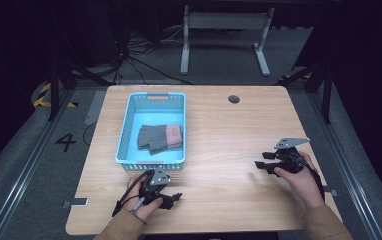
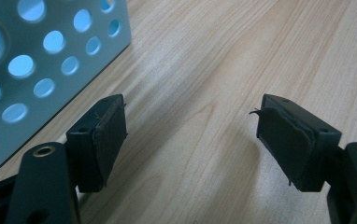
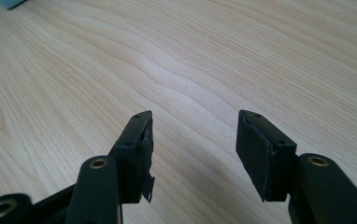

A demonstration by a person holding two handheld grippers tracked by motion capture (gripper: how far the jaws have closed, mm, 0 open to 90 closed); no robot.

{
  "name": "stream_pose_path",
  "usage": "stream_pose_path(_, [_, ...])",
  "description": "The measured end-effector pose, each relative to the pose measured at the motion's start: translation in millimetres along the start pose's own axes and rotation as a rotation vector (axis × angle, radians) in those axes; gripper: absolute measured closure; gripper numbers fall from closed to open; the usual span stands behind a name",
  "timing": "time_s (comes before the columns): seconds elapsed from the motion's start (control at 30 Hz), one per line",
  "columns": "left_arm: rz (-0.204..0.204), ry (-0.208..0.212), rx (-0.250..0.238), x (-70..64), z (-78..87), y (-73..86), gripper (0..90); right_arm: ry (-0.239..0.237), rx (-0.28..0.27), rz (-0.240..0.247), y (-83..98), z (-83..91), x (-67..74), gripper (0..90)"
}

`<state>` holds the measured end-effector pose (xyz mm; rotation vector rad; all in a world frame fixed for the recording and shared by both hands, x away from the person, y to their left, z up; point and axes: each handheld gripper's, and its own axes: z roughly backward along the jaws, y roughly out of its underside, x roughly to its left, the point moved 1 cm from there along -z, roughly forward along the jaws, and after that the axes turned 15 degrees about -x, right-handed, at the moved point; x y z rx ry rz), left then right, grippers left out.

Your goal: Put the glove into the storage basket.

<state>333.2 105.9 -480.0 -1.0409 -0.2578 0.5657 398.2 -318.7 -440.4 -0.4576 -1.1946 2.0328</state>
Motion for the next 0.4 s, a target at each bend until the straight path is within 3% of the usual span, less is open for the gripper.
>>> stream_pose_path(0.17, [0.001, 0.000, -0.003, 0.7, 0.7, -0.3, 25.1, 0.000, -0.009, -0.003, -0.8, 0.9, -0.1, 47.0])
stream_pose_path(0.4, [0.035, -0.002, 0.007, 1.5, 4.8, -1.8, 25.2, -0.001, -0.016, -0.004, -2.0, 0.8, -0.4, 47.0])
